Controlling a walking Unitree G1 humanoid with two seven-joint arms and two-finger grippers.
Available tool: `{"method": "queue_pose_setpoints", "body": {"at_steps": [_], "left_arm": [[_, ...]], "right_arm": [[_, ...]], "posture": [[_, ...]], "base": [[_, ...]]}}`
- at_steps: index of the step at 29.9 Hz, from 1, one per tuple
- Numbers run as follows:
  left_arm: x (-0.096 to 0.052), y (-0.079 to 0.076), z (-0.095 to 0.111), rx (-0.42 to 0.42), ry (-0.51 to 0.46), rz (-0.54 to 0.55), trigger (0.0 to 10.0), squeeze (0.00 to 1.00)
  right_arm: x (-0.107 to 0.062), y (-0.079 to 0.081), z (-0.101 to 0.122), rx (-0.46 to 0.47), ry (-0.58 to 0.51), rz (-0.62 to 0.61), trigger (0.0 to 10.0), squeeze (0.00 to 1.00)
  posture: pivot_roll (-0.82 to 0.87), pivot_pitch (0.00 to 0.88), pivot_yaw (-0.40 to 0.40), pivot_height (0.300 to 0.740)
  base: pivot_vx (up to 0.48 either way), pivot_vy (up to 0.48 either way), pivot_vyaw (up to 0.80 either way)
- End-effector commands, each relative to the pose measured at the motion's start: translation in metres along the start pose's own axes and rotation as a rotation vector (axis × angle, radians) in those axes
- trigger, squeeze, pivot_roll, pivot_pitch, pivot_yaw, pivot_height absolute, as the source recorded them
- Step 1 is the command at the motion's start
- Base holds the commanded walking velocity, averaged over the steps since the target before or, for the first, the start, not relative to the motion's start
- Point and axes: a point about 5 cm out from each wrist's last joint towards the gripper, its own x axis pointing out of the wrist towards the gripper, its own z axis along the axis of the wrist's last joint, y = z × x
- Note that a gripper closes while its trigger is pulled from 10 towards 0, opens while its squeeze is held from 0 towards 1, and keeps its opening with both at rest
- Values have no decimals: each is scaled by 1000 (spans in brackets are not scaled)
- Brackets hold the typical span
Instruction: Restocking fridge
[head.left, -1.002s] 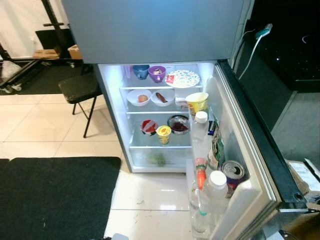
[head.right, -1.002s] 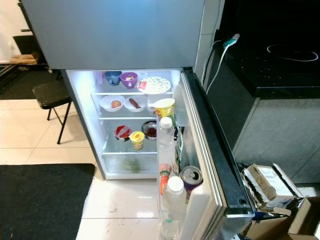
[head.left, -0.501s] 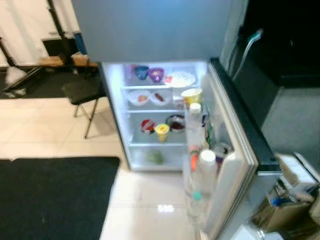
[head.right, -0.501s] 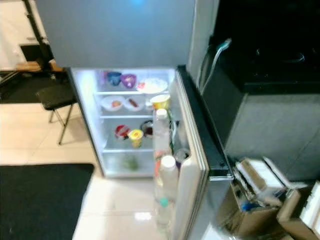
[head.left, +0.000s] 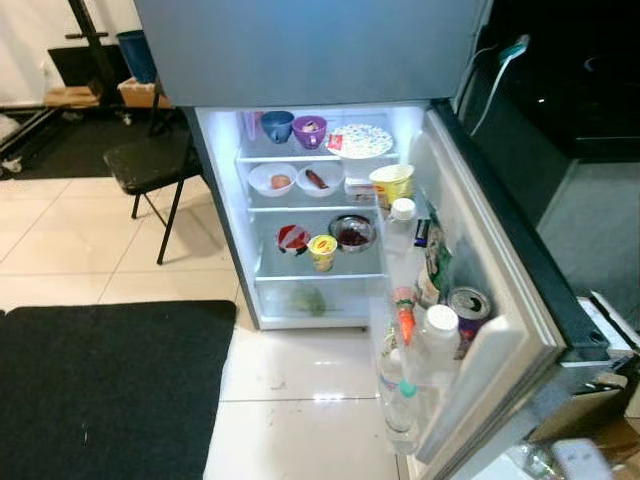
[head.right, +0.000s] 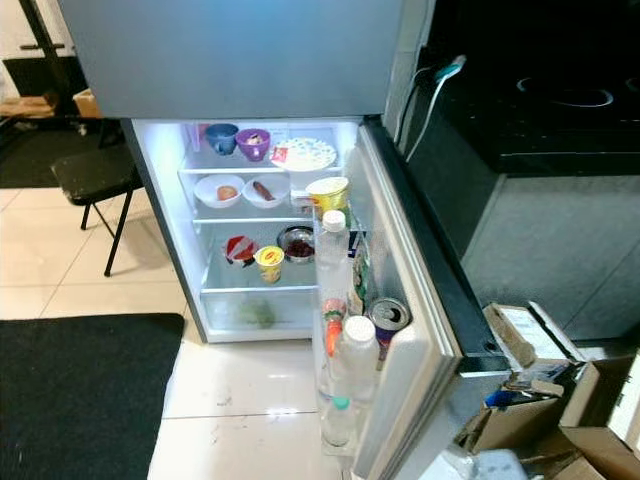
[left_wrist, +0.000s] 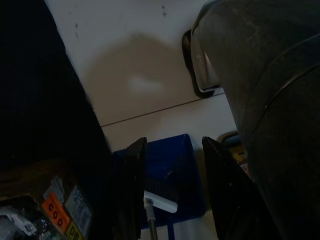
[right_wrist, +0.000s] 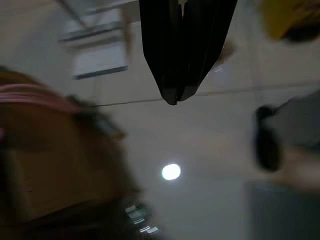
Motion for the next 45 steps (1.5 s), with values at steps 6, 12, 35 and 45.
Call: {"method": "queue_pose_setpoints", "body": {"at_steps": [6,12,35,45], "left_arm": [[2,-4,12,9,-47,-14,10000,0],[2,-4,12,1,-49,-15,10000,0],[2,-3,11,5,-45,-14,10000,0],[2,-2,14,9,-51,-11,10000,0]], "right_arm": [[-4,-22,50,197,-229,-22,10000,0],[-11,12,90,319,-450,411,10000,0],[-119,101,158,340,-740,1803,10000,0],[-40,80,150,248,-668,832,10000,0]], "posture": [[-44,0,-9,740],[-38,0,-13,740],[-39,0,-9,740],[-41,0,-15,740]], "base": [[0,0,0],[0,0,0],[0,0,0],[0,0,0]]}}
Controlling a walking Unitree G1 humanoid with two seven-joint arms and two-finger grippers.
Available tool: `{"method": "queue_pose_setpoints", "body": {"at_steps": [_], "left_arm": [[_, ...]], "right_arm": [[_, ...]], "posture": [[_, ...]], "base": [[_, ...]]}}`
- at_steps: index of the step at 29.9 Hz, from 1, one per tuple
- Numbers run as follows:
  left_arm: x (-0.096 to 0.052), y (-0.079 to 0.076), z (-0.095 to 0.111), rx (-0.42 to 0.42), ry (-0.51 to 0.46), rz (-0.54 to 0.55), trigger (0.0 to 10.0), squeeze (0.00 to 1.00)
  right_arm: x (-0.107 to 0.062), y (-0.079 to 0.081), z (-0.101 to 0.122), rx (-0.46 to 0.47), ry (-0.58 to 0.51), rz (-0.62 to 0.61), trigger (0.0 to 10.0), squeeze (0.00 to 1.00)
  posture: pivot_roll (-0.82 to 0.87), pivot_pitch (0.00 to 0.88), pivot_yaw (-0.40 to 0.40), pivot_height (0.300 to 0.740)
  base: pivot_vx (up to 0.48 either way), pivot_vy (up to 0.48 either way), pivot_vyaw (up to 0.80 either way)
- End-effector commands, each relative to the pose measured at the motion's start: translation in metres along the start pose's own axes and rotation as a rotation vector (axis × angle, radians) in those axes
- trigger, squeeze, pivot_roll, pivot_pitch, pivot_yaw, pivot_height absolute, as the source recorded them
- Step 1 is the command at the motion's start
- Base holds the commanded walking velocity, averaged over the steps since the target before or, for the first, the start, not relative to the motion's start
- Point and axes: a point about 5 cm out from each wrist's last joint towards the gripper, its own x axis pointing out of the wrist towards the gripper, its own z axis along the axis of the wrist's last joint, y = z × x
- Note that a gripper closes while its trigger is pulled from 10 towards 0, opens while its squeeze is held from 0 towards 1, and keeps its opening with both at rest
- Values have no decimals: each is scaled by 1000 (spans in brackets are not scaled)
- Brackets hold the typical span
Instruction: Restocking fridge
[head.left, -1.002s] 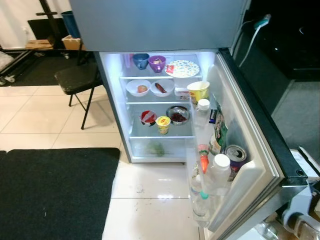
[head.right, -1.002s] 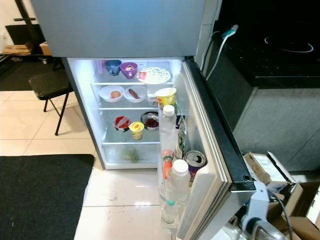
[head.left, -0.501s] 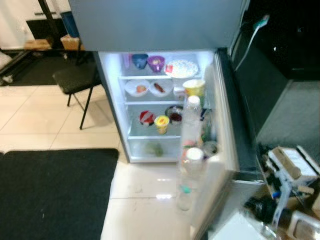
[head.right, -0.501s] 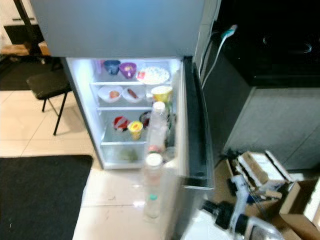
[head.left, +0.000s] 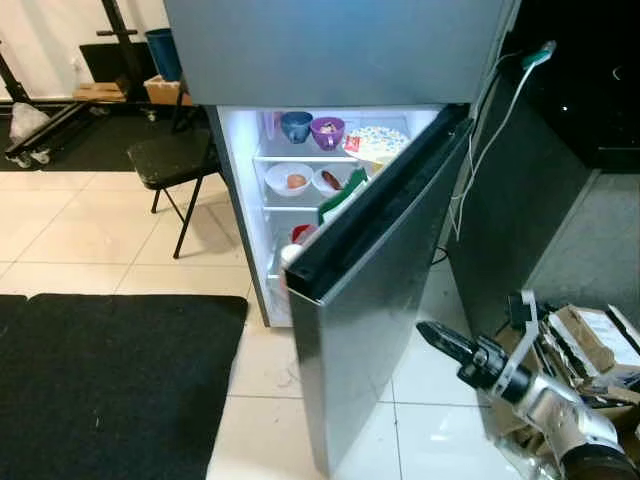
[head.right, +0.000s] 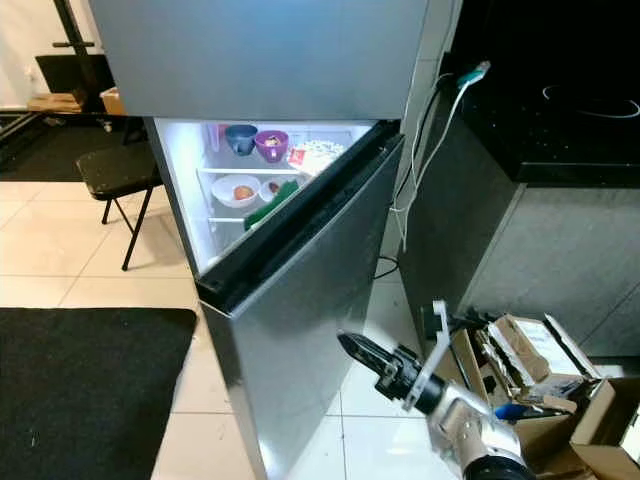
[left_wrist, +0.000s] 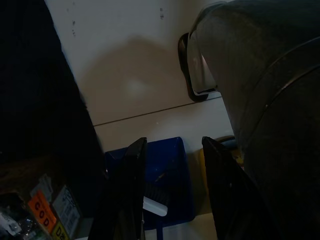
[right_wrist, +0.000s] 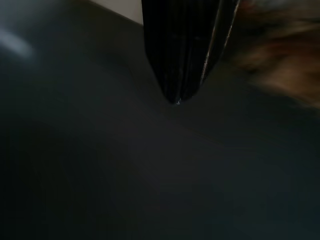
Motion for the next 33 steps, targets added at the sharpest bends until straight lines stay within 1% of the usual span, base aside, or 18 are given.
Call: {"method": "queue_pose_setpoints", "body": {"at_steps": [1,4,6,8,9,11,12,13,14,16,17,20,21,22,24,25,30,33], "left_arm": [[2,-3,12,13,-42,-5,10000,0],[2,-3,13,15,-49,0,10000,0],[2,-3,13,15,-49,0,10000,0],[2,-3,14,17,-56,7,10000,0],[2,-3,14,17,-56,7,10000,0],[3,-3,17,33,-56,22,10000,0],[3,-2,19,45,-56,38,10000,0],[3,-2,19,45,-56,38,10000,0],[3,-2,21,53,-56,50,10000,0],[3,-2,21,53,-56,50,10000,0],[4,-1,25,69,-66,65,10000,0],[4,-1,25,69,-66,65,10000,0],[4,0,29,82,-82,84,10000,0],[4,0,29,82,-82,84,10000,0],[3,3,34,97,-98,111,10000,0],[3,4,35,100,-100,117,10000,0],[2,6,35,103,-101,123,10000,0],[3,6,38,75,-100,111,10000,0]], "right_arm": [[-12,-16,-9,-97,46,-221,10000,0],[-30,-31,-31,-154,170,-427,10000,0],[-30,-31,-31,-154,170,-427,10000,0],[-46,-41,-49,-230,255,-591,10000,0],[-46,-41,-49,-230,255,-591,10000,0],[-62,-46,-68,-294,328,-706,10000,0],[-74,-46,-85,-248,396,-724,10000,0],[-74,-46,-85,-248,396,-724,10000,0],[-81,-46,-96,-208,442,-730,10000,0],[-81,-46,-96,-208,442,-730,10000,0],[-93,-43,-112,-142,485,-733,10000,0],[-93,-43,-112,-142,485,-733,10000,0],[-102,-38,-128,-111,544,-727,10000,0],[-102,-38,-128,-111,544,-727,10000,0],[-112,-30,-149,-67,596,-722,10000,0],[-114,-28,-153,-58,605,-724,10000,0],[-116,-26,-158,-56,616,-742,10000,0],[-119,-24,-161,-63,633,-754,10000,0]], "posture": [[-39,0,-17,740],[-36,0,-19,740],[-36,0,-19,740],[-35,0,-18,740],[-35,0,-18,740],[-32,0,-25,740],[-31,0,-26,740],[-31,0,-26,740],[-31,0,-26,740],[-31,0,-26,740],[-24,0,-30,740],[-24,0,-30,740],[-19,0,-32,740],[-19,0,-32,740],[-29,0,-22,740],[-30,0,-21,740],[-30,0,-20,740],[-30,0,-21,740]], "base": [[0,0,0],[0,0,0],[0,0,0],[0,0,0],[0,0,0],[0,0,0],[0,0,0],[0,0,0],[0,0,0],[0,0,0],[0,0,0],[0,0,0],[0,0,638],[0,0,638],[0,0,644],[0,0,644],[0,0,646],[0,0,638]]}}
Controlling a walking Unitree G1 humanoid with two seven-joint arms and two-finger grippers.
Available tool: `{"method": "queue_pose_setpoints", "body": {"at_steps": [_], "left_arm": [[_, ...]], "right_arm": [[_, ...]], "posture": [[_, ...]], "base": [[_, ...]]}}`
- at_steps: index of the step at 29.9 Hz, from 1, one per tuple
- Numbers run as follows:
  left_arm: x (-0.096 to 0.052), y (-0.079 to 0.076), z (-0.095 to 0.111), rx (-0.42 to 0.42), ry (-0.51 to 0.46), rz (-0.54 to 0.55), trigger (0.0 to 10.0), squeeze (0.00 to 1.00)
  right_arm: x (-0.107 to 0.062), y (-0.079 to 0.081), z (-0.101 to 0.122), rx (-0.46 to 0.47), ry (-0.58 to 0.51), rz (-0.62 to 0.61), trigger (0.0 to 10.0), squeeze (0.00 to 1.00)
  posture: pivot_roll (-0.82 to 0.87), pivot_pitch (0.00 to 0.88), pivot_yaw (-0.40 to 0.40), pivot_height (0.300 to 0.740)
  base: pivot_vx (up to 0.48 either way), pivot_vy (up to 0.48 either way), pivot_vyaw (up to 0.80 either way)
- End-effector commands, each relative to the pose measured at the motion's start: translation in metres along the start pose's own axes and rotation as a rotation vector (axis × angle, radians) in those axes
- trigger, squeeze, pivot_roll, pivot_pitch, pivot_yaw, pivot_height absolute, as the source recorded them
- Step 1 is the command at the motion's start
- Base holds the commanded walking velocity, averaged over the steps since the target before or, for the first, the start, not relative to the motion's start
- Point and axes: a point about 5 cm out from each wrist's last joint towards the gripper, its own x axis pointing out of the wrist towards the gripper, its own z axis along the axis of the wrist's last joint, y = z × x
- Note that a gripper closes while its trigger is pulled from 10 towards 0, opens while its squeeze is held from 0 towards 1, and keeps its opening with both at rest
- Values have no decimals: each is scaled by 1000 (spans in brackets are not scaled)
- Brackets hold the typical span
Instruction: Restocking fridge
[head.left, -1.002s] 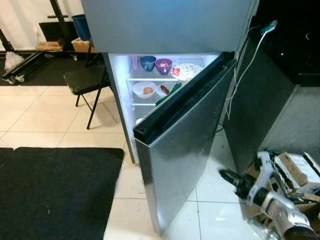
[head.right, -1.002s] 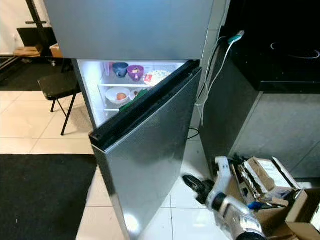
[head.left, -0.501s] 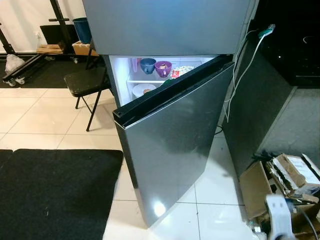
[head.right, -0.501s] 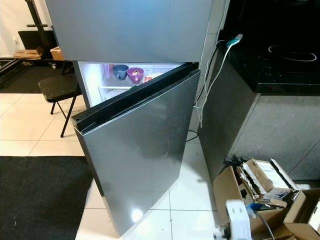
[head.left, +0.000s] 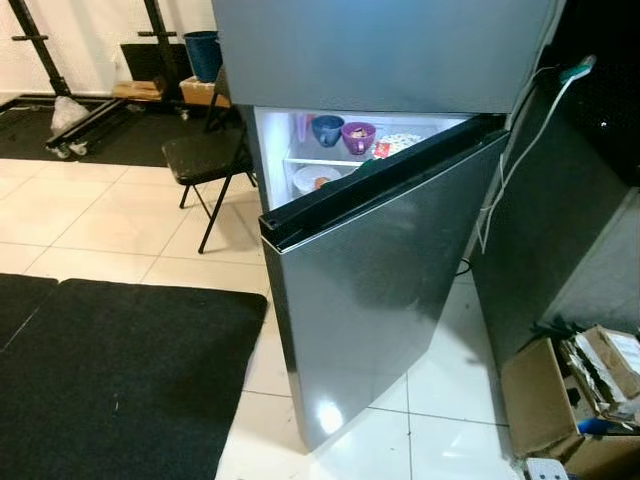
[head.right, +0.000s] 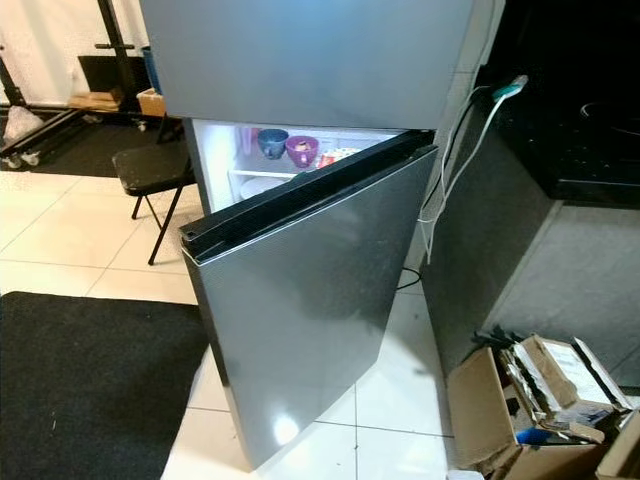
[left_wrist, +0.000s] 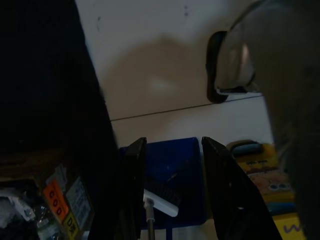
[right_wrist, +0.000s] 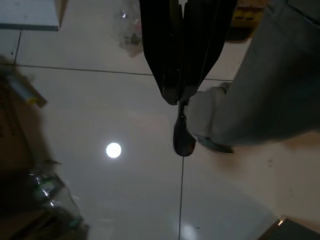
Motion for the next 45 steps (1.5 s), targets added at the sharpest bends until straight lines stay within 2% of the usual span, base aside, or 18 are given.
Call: {"method": "queue_pose_setpoints", "body": {"at_steps": [1,9,23,38,45], "left_arm": [[1,10,32,-11,-104,18,10000,0],[1,9,38,-18,-126,10,10000,0],[1,7,34,-16,-116,-4,10000,0],[0,12,31,-24,-102,-5,10000,0],[0,11,32,-39,-109,-7,10000,0]], "right_arm": [[0,1,-3,-8,6,-11,10000,0],[1,0,3,-18,-10,-14,10000,0],[1,0,2,-25,-3,-17,10000,0],[0,1,-3,-31,7,-15,10000,0],[0,-1,-2,-61,5,-37,10000,0]], "posture": [[-32,0,-21,740],[-34,0,-23,740],[-33,0,-17,740],[-36,0,-6,740],[-39,0,-4,740]], "base": [[0,0,644],[0,0,640],[0,0,640],[0,0,643],[0,0,643]]}}
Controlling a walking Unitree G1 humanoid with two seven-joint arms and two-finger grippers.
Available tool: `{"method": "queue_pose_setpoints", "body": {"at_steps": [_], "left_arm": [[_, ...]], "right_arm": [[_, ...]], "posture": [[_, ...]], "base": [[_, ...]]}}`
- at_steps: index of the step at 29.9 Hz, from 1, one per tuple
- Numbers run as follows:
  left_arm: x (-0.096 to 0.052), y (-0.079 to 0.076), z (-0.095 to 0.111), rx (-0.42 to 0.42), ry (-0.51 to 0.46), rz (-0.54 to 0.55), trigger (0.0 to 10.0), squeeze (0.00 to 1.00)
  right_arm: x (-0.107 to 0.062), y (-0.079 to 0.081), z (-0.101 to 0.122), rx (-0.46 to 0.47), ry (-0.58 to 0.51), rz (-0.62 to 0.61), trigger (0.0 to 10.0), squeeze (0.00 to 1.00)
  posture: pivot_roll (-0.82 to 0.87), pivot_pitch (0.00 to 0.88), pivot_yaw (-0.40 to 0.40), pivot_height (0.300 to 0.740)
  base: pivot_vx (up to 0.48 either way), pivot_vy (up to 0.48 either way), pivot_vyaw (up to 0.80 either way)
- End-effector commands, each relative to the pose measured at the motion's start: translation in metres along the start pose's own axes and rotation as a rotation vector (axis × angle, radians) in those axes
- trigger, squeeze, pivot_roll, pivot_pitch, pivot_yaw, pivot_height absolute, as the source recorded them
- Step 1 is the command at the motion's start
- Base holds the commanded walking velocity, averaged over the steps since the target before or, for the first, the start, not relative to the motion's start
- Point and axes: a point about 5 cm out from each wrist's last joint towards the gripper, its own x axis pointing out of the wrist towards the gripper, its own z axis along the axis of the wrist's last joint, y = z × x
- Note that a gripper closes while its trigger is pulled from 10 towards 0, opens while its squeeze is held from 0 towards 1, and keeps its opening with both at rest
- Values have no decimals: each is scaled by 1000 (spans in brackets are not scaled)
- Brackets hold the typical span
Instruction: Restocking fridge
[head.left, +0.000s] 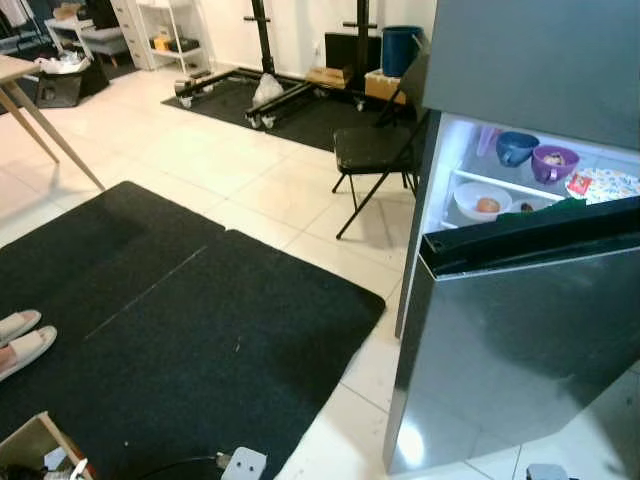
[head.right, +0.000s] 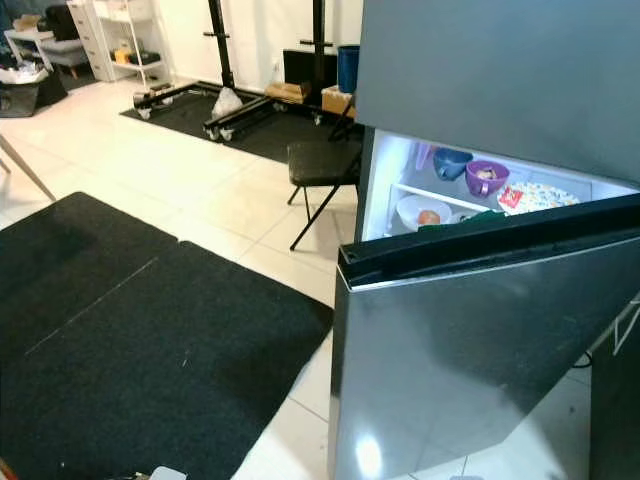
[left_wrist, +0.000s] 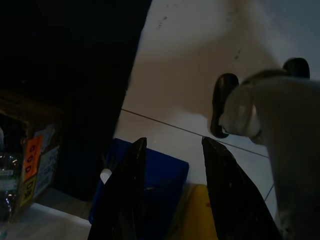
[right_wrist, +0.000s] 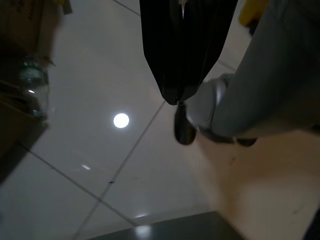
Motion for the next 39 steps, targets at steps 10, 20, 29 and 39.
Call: {"method": "queue_pose_setpoints", "body": {"at_steps": [10,20,29,39], "left_arm": [[-1,2,-6,-18,18,12,10000,0],[-1,2,-7,-5,28,5,10000,0],[-1,2,-7,2,28,1,10000,0],[-2,2,-8,11,31,-1,10000,0]], "right_arm": [[1,-3,5,-24,-13,-55,10000,0],[1,-2,4,-22,-13,-54,10000,0],[1,1,3,-25,-16,-45,10000,0],[2,4,3,-30,-21,-40,10000,0]], "posture": [[-44,0,-2,740],[-47,0,-2,740],[-46,0,1,740],[-44,0,2,740]], "base": [[0,0,0],[0,0,0],[0,0,0],[176,0,0]]}}
